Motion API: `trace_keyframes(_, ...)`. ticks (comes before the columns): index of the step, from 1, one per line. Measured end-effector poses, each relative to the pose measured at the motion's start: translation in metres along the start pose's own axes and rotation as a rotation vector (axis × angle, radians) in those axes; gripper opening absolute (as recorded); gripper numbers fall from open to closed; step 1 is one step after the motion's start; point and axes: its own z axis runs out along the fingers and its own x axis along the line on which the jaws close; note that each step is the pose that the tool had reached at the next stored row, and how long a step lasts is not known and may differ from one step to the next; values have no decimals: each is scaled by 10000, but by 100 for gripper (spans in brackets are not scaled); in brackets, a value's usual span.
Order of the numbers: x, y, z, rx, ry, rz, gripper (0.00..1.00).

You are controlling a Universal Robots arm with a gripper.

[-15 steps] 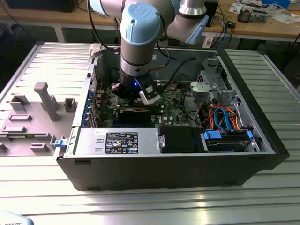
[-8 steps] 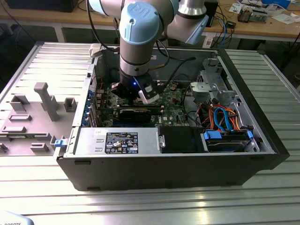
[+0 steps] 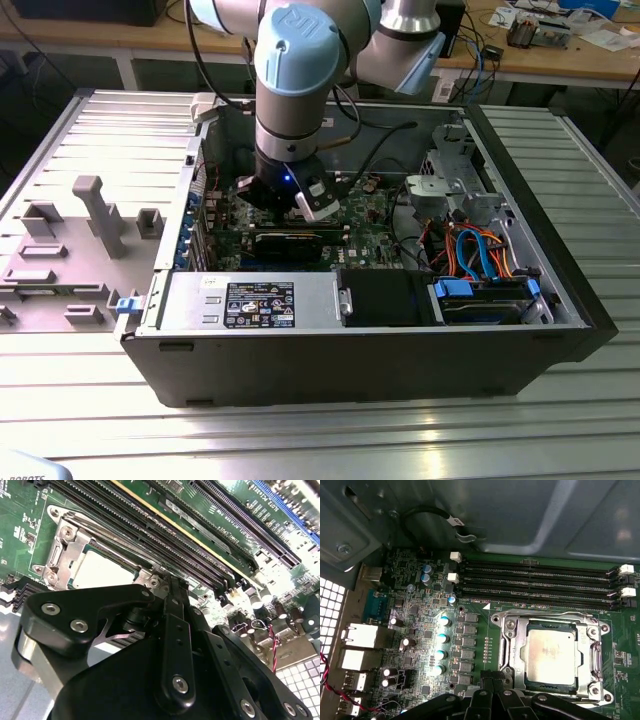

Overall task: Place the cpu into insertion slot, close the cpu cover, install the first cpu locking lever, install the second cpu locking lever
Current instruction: 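Install the second cpu locking lever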

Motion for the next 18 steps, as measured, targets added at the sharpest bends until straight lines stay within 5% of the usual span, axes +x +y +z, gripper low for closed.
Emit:
trace_keyframes(3,3,9,-38,0,0,0,11)
trace_keyframes(11,16,75,-318,0,1,0,11)
trace_keyframes(18,19,75,-318,0,1,1,11)
